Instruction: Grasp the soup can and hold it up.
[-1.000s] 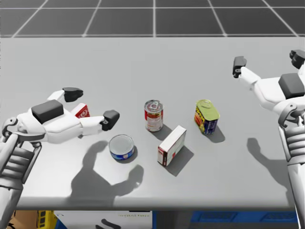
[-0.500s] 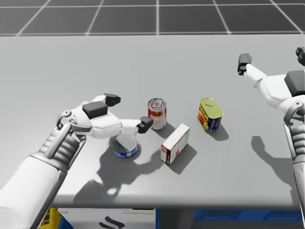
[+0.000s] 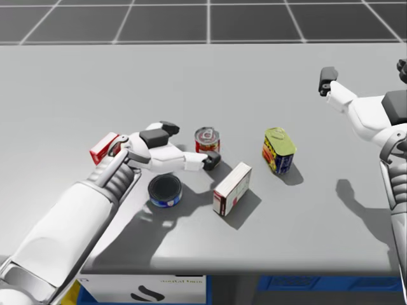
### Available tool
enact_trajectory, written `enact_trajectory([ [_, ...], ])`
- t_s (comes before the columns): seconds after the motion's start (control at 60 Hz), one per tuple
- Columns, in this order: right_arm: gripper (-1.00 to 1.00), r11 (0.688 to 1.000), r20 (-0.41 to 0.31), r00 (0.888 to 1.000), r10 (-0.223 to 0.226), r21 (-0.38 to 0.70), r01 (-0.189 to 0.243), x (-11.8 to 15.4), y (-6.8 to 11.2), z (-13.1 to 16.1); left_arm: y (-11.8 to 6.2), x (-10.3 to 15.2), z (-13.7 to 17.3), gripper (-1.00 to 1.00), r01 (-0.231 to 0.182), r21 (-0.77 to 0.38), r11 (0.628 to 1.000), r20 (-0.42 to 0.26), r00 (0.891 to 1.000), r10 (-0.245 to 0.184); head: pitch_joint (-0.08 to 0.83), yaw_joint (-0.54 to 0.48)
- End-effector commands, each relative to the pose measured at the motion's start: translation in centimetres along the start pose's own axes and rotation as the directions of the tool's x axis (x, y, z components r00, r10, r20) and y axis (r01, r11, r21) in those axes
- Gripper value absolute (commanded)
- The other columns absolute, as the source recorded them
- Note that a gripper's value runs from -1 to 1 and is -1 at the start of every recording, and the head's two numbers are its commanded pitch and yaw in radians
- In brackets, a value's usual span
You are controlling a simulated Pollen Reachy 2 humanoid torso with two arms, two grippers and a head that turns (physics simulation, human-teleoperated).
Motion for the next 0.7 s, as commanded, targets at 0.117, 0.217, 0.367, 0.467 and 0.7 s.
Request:
enact_trajectory([
  [0.117, -1.0, 1.0, 0.005, 1.0, -0.005, -0.003, 0.005, 0.1, -0.2, 0.0, -1.5, -0.3, -3.4, -1.0, -0.039, -0.024, 0.999, -0.004, 0.999, 0.039, 0.649, 0.01],
  [0.217, -1.0, 1.0, 0.007, 1.0, -0.006, -0.003, 0.006, 0.1, -0.3, 0.0, -2.0, 0.0, -3.8, -1.0, -0.038, -0.038, 0.999, 0.0, 0.999, 0.038, 0.647, 0.02],
  [0.367, -1.0, 1.0, 0.007, 1.0, -0.007, -0.003, 0.007, 0.2, -0.4, 0.0, -3.4, 0.5, -4.2, -1.0, -0.028, -0.071, 0.997, 0.014, 0.999, 0.029, 0.643, 0.02],
  [0.467, -1.0, 1.0, 0.008, 1.0, -0.008, -0.003, 0.008, 0.2, -0.4, 0.0, -4.0, 0.9, -4.4, -0.86, -0.03, -0.084, 0.996, 0.029, 0.999, 0.033, 0.641, 0.02],
  [0.7, -1.0, 1.0, 0.012, 1.0, -0.011, -0.004, 0.011, 0.3, -0.5, -0.1, -4.5, 0.8, -4.4, 0.95, -0.025, -0.099, 0.995, 0.04, 0.999, 0.029, 0.637, 0.03],
])
